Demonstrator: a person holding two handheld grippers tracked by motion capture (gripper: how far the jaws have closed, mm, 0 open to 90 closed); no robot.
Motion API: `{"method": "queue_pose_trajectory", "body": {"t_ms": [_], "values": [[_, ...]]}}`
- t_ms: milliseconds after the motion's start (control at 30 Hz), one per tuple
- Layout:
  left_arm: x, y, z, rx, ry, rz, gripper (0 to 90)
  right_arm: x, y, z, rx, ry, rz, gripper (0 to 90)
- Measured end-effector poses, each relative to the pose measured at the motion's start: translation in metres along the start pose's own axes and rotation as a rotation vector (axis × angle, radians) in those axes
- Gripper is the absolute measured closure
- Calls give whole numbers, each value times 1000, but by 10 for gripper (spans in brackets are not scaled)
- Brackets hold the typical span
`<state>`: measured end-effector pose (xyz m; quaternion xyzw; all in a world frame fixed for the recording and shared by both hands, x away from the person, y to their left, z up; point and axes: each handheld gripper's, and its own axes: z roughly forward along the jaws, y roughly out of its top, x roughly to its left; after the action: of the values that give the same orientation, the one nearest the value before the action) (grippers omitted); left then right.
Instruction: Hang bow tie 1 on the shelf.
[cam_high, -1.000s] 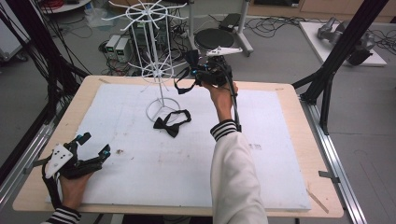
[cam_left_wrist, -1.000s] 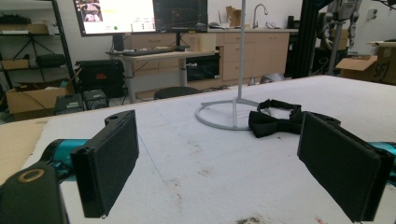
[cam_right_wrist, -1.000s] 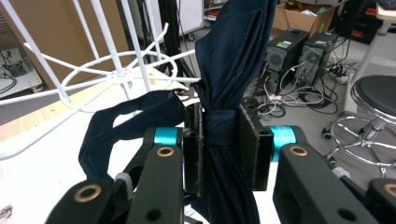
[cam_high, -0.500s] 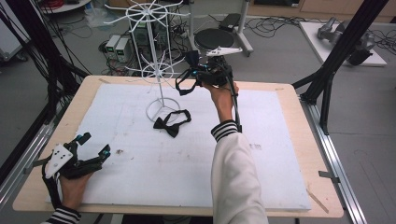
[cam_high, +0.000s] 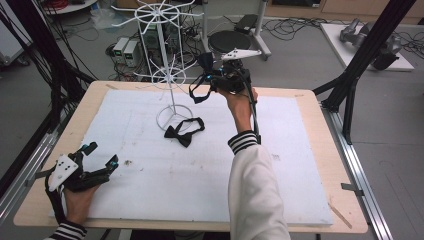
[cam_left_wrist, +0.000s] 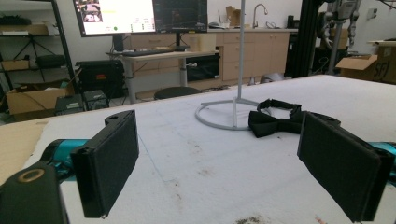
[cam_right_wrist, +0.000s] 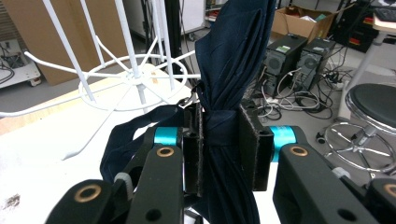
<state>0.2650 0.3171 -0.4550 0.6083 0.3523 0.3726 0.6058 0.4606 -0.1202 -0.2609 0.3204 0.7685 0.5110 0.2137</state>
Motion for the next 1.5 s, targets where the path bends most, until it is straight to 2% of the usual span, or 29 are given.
{"method": "queue_pose_trajectory", "body": {"t_ms": [300,600,933,1200,1500], "values": [[-1,0,0,3,1,3,131,7,2,-17,-9,2,-18,734],[-1,0,0,11,2,12,131,27,10,-32,-38,47,-44,733],[-1,0,1,10,2,11,131,42,13,-30,-35,69,-71,733],[-1,0,0,11,1,10,131,43,13,-25,-36,83,-62,733],[-1,0,1,7,2,6,131,44,10,-11,-26,90,-53,733]]}}
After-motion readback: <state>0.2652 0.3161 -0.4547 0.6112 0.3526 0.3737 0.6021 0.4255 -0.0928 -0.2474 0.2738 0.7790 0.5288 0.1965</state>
